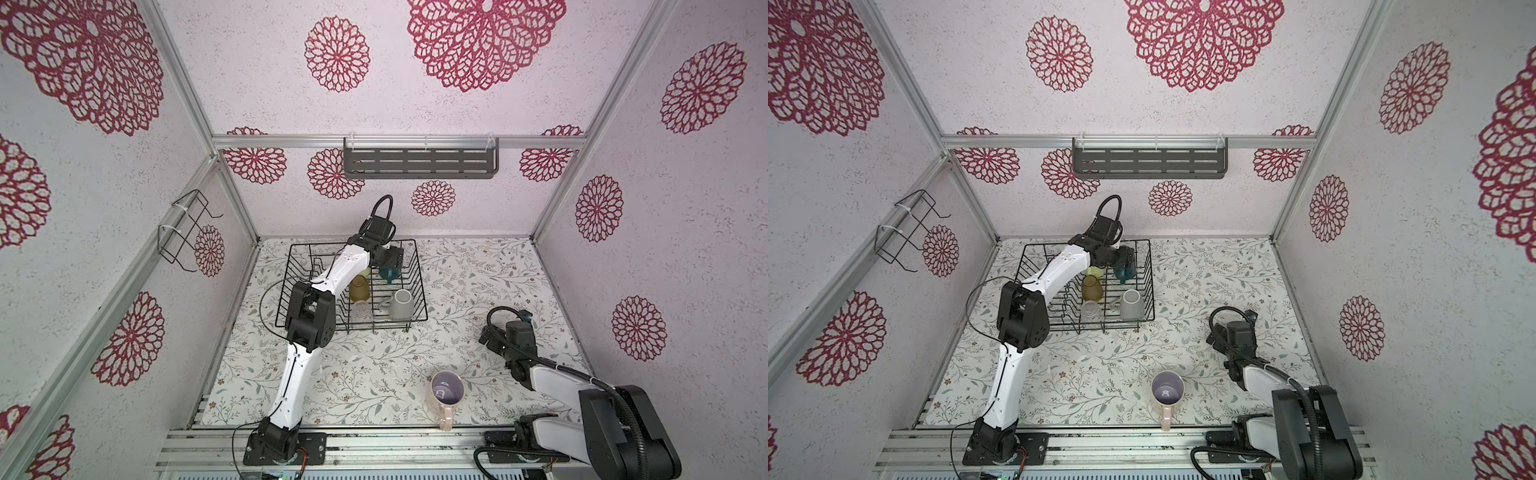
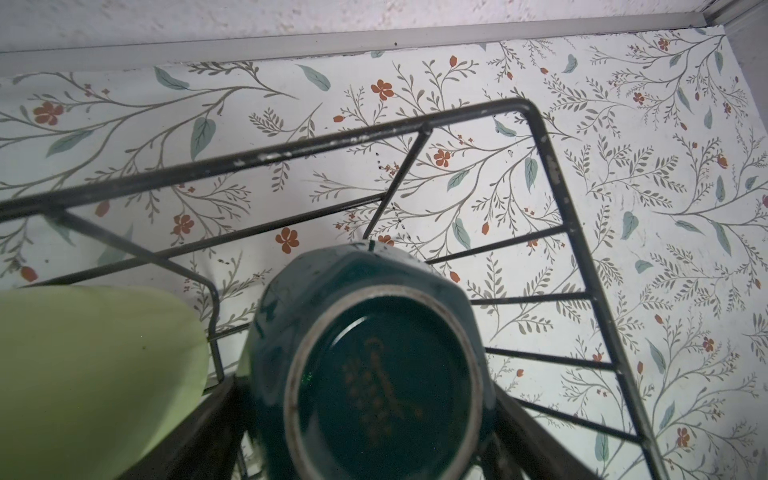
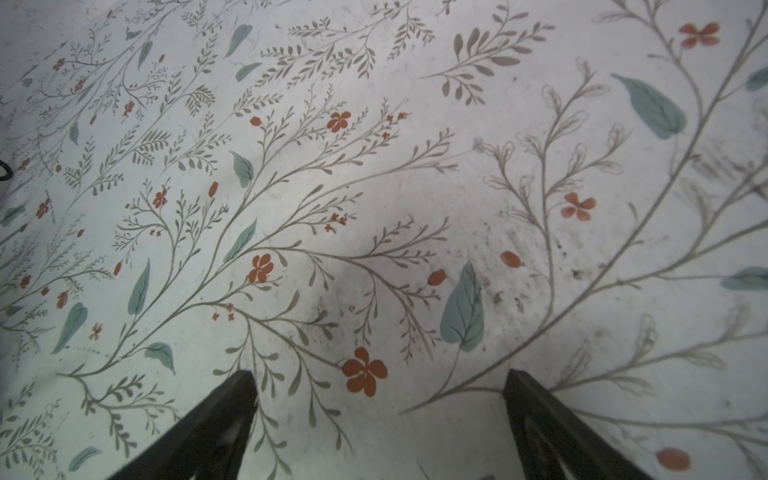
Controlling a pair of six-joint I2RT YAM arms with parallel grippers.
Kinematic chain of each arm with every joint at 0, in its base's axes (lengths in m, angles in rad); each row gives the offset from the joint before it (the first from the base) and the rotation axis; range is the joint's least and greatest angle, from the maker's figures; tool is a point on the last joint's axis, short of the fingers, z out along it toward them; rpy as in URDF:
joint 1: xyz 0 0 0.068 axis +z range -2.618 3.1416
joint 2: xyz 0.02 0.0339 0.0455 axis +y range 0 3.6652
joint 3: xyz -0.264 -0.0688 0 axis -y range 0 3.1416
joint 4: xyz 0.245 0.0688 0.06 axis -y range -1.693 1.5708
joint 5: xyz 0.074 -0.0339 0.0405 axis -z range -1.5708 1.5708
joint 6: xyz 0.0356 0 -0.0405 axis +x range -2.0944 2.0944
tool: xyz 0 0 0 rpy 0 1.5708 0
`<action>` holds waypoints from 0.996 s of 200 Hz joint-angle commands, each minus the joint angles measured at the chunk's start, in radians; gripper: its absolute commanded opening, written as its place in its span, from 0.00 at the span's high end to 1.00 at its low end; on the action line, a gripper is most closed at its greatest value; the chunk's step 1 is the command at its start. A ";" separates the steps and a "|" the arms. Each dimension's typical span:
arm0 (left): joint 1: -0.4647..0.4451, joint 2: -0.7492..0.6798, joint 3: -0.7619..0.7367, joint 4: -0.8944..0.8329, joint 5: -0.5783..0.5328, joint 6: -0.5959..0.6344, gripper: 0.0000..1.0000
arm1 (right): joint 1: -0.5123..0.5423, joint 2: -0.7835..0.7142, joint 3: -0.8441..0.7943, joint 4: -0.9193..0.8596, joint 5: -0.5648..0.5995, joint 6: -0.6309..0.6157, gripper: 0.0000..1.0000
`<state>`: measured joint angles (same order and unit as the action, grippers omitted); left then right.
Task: Load the cups into the dish rack
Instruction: 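Open the left gripper and withdraw while the right gripper moves toward the pink mug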
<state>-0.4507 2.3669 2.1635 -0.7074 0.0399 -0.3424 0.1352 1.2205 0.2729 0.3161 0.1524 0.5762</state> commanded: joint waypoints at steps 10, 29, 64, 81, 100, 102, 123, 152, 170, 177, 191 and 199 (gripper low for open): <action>0.002 -0.088 -0.033 0.016 0.010 0.001 0.12 | 0.002 0.019 0.027 -0.038 -0.016 0.001 0.04; -0.003 -0.145 -0.076 0.027 0.006 0.008 0.12 | 0.003 0.025 0.031 -0.042 -0.019 -0.001 0.04; -0.015 -0.273 -0.166 0.048 -0.039 0.030 0.12 | 0.004 0.031 0.035 -0.044 -0.020 -0.003 0.05; -0.028 -0.333 -0.203 0.043 -0.061 0.051 0.12 | 0.005 0.043 0.043 -0.046 -0.022 -0.006 0.05; -0.038 -0.412 -0.246 0.035 -0.064 0.056 0.12 | 0.006 0.063 0.060 -0.061 -0.033 -0.014 0.05; -0.039 -0.430 -0.252 0.035 -0.064 0.056 0.12 | 0.006 0.066 0.062 -0.064 -0.035 -0.016 0.05; -0.055 -0.535 -0.338 0.033 -0.073 0.054 0.12 | 0.007 0.107 0.088 -0.079 -0.118 -0.032 0.04; -0.069 -0.722 -0.549 0.044 -0.075 0.037 0.11 | 0.011 0.189 0.224 -0.282 -0.255 -0.082 0.03; -0.069 -0.843 -0.709 0.077 -0.067 0.019 0.11 | 0.013 0.206 0.270 -0.356 -0.345 -0.081 0.04; -0.068 -0.896 -0.768 0.084 -0.070 0.012 0.11 | 0.017 0.207 0.290 -0.394 -0.375 -0.086 0.04; -0.066 -0.982 -0.860 0.080 -0.092 -0.003 0.10 | 0.041 0.210 0.344 -0.492 -0.407 -0.112 0.05; -0.067 -1.027 -0.907 0.075 -0.104 -0.012 0.10 | 0.073 0.212 0.383 -0.565 -0.404 -0.132 0.06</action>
<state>-0.5182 1.4467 1.3624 -0.6487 -0.0273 -0.3298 0.1528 1.4216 0.5808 0.0242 -0.1368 0.4995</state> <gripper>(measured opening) 0.896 0.948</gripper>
